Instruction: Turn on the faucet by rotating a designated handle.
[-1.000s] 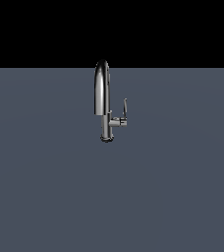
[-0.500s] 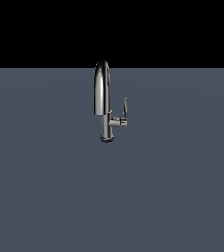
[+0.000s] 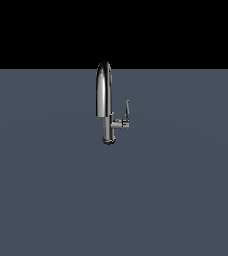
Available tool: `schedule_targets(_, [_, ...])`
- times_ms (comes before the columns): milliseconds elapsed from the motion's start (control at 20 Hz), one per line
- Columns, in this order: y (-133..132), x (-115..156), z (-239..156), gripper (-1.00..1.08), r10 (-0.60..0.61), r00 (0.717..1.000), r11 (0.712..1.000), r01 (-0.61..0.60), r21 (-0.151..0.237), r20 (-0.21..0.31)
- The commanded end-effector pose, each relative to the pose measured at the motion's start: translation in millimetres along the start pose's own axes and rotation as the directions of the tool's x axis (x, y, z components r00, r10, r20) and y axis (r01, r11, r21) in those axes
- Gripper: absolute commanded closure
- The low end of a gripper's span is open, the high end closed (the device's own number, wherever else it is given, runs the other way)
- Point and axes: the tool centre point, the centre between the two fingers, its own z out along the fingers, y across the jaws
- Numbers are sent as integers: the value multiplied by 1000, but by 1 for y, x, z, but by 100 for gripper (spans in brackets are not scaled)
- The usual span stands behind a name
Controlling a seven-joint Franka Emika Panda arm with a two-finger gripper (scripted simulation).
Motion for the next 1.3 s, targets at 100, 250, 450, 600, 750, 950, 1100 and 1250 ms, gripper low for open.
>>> schedule_targets(100, [-3, 28, 2, 108, 63, 996, 996, -67, 65, 64])
schedule_targets(250, [-4, 46, 5, 108, 102, 989, 988, -114, 106, 110])
schedule_targets(450, [-5, 72, 9, 108, 152, 973, 971, -180, 159, 174])
schedule_targets(600, [-5, 91, 13, 108, 186, 957, 953, -231, 196, 224])
schedule_targets(750, [-3, 110, 18, 108, 217, 936, 931, -283, 230, 276])
schedule_targets(950, [-1, 135, 27, 108, 253, 903, 895, -355, 271, 348])
schedule_targets(1100, [2, 155, 34, 108, 276, 873, 862, -411, 299, 403])
schedule_targets(1250, [5, 174, 43, 108, 295, 838, 824, -467, 322, 459])
